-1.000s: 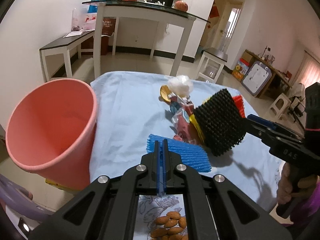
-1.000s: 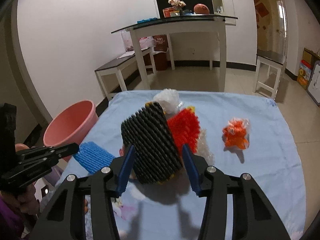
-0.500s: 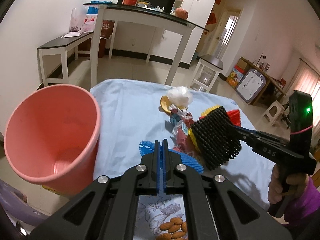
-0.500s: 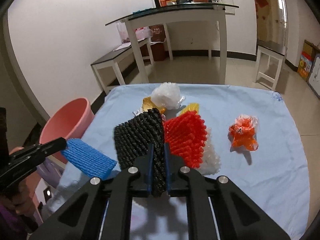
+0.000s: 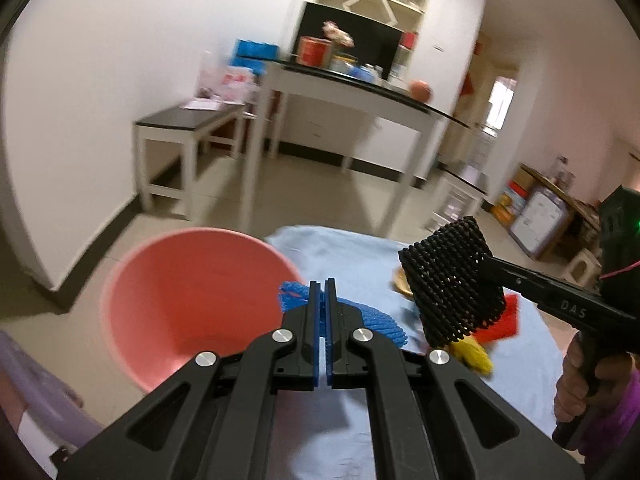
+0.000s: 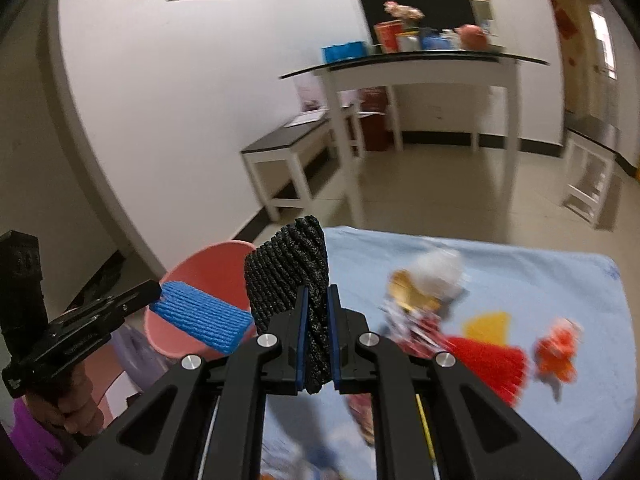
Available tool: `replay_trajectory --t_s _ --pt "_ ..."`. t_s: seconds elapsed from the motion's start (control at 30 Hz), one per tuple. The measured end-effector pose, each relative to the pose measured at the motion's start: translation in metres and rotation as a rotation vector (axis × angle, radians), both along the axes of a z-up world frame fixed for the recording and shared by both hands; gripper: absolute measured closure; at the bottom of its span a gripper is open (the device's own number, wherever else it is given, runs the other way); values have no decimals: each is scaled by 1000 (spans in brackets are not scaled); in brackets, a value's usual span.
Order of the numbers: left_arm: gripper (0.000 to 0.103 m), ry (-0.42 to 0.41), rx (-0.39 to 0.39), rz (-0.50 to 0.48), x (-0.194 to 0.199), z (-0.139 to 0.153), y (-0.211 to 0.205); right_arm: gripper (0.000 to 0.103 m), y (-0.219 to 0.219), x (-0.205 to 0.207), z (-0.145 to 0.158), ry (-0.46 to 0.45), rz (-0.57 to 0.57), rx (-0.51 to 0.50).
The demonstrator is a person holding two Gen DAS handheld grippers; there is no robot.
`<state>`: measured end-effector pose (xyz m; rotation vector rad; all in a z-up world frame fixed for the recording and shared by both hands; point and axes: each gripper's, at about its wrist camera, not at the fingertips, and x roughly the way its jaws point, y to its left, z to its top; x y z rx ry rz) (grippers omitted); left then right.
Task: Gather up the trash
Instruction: 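Carry both nets over the pink bucket and open both grippers to drop them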
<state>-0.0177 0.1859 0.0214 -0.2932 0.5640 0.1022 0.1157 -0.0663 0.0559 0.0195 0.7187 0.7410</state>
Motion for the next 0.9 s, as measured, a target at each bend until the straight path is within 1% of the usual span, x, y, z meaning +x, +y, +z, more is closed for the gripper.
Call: replay_trajectory --t_s 0.17,0.3,0.43,0.6,0.63,0.67,0.73,0.77,0.8,0.83,0.87,0.9 --pt "101 17 18 125 -12 2 32 94 61 0 0 -13 87 -27" --pt "101 47 12 189 -16 -6 49 94 102 -2 -7 -22 129 -63" --pt "101 75 9 219 -17 -15 60 94 134 1 -18 9 167 -64" --pt "101 93 20 234 -17 -21 64 92 156 8 -30 57 183 -47" --pt "101 92 24 242 -16 -21 65 90 157 9 -32 65 183 -44" --pt "101 87 24 247 -14 -22 64 83 159 9 -34 72 189 -45" --pt "100 86 15 254 -14 -23 64 75 160 9 -36 81 196 -45" --pt "99 92 8 258 -13 -24 65 71 158 8 -38 80 199 -45" --pt "91 96 4 260 -12 -25 66 69 158 8 -38 79 203 -45" --pt "82 99 -2 265 -12 -25 67 66 156 7 -38 80 207 -43" --pt "77 98 -9 268 -12 -25 68 64 155 7 -39 81 209 -42" --pt "71 96 -14 267 -12 -25 68 64 154 7 -39 82 209 -40"
